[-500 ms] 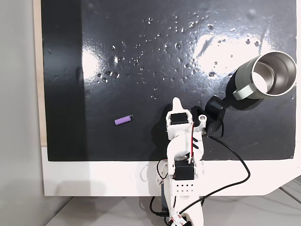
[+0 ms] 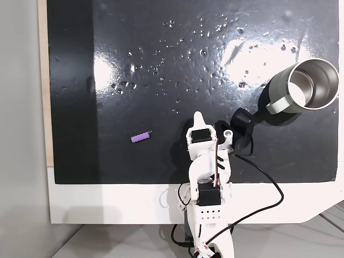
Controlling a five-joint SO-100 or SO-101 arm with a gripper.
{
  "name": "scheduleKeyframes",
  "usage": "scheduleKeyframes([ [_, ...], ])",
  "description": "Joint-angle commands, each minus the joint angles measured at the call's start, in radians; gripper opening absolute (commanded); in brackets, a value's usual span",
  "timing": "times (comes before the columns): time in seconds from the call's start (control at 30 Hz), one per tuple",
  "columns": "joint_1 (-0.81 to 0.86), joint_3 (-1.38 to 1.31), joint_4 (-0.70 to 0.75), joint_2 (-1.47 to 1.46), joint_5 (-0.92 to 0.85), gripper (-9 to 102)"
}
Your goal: Grasp a pengrip and put it in the cup.
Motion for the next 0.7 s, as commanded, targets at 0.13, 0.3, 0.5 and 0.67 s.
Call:
scheduleKeyframes([
  [0.13, -0.097, -0.16, 0.196, 0.008, -0.014, 0],
  [0.3, -0.132, -0.268, 0.227, -0.063, -0.003, 0],
  [0.5, -0.207, -0.568, 0.239, -0.54, 0.103, 0],
  [0.67, -0.238, -0.871, 0.305, -0.959, 0.236, 0],
])
